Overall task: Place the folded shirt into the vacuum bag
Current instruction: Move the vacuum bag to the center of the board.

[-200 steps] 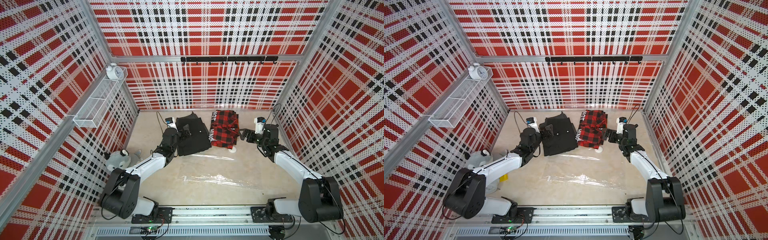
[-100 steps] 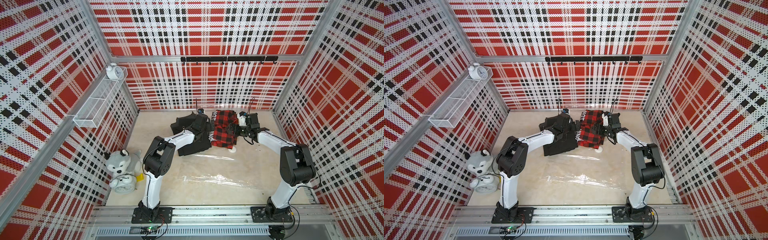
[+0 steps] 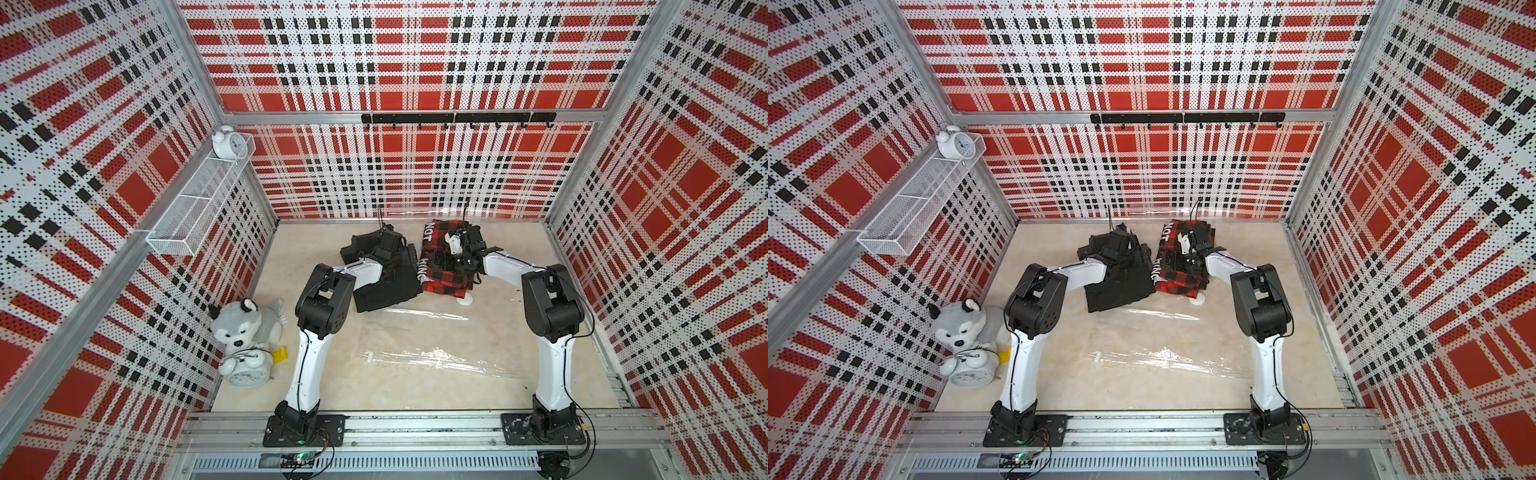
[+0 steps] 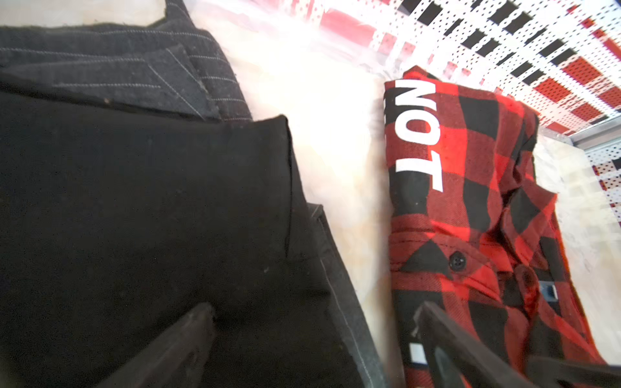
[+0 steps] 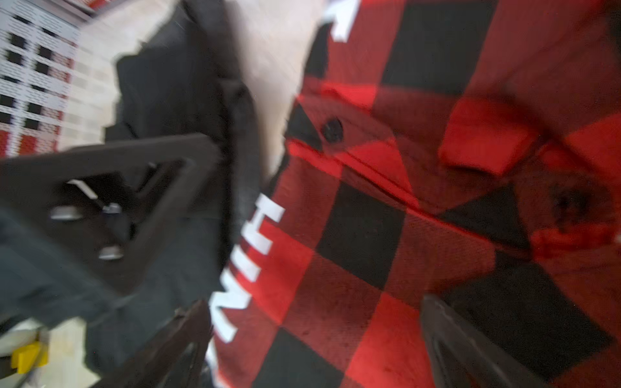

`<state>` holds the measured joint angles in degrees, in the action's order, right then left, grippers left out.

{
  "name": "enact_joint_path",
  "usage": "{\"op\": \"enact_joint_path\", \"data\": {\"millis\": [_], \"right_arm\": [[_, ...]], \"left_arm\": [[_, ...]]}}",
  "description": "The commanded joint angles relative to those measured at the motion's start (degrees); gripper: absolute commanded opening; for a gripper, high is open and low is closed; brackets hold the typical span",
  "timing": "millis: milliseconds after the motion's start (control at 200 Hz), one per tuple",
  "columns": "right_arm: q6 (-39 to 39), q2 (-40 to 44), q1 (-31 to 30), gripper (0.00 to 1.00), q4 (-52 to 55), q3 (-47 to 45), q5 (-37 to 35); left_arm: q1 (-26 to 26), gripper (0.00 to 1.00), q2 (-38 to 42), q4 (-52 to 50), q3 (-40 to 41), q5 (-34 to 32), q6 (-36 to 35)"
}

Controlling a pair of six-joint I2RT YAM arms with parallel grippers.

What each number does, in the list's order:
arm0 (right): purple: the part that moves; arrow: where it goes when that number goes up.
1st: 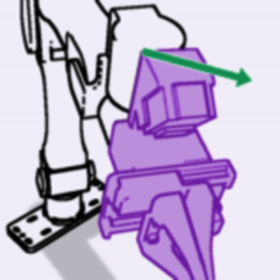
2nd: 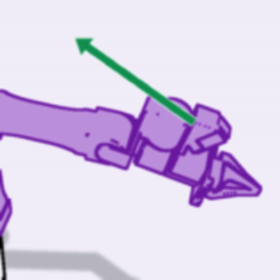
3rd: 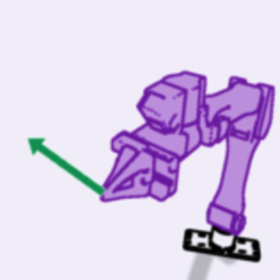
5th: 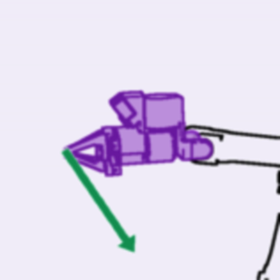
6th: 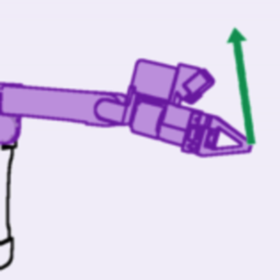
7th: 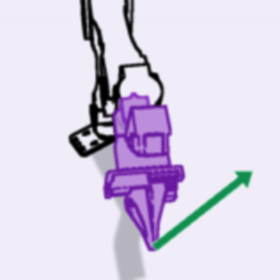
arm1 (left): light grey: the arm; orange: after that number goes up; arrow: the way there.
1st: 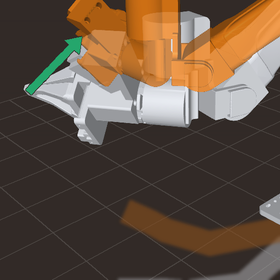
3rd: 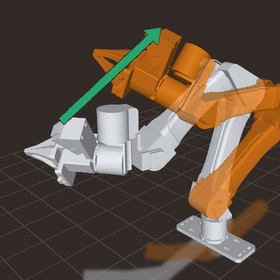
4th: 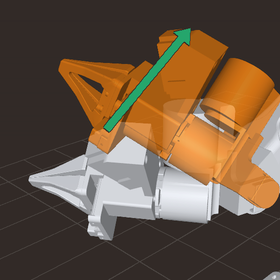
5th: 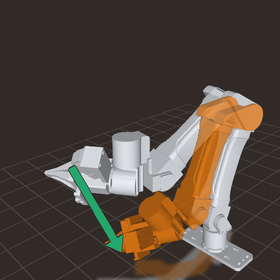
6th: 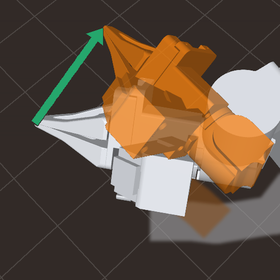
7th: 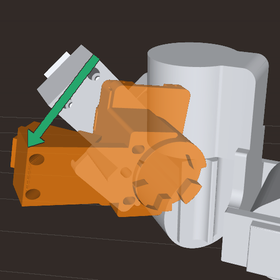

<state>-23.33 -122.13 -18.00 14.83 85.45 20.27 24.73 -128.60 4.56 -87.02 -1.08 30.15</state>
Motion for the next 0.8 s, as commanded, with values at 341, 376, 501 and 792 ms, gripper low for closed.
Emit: {"op": "enact_joint_path", "data": {"millis": [341,376,501,792], "right_arm": [[-0.3,3.2,5.3,1.00,3.8,-7.7,-9.5],[-0.4,3.9,6.0,1.00,3.7,-8.4,-9.7],[-0.3,5.9,8.3,1.00,3.8,-10.7,-11.3],[0.0,10.3,12.1,1.00,1.3,-15.2,-9.1]], "left_arm": [[-12.4,0.98,10.2,5.7,20.0,1.5,0.8],[-13.0,0.98,10.5,5.9,20.5,1.7,0.7],[-15.1,0.98,11.6,5.9,21.4,1.7,0.3],[-15.2,0.99,14.4,4.6,21.4,3.5,-1.9]]}}
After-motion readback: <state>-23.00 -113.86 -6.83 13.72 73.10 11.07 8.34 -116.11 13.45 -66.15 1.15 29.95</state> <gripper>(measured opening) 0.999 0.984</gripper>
